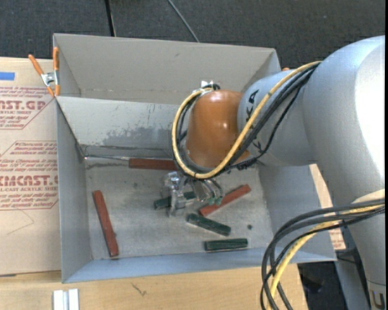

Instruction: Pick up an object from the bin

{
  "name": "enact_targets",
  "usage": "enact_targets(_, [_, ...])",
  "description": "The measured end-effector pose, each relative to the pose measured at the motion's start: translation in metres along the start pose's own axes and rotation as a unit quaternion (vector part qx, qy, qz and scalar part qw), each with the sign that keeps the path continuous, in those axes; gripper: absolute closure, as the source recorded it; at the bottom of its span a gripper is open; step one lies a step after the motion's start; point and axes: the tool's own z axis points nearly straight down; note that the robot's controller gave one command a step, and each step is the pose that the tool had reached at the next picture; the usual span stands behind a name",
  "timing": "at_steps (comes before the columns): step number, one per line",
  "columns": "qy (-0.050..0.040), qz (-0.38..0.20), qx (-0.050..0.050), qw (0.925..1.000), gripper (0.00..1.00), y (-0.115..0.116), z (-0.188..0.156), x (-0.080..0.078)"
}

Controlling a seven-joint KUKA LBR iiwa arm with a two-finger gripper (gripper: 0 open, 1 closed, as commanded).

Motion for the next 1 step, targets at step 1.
enact_targets(1, [-0.0044,-0.005,0.001,1.0,1.0,-0.0155,-0.1888,0.0014])
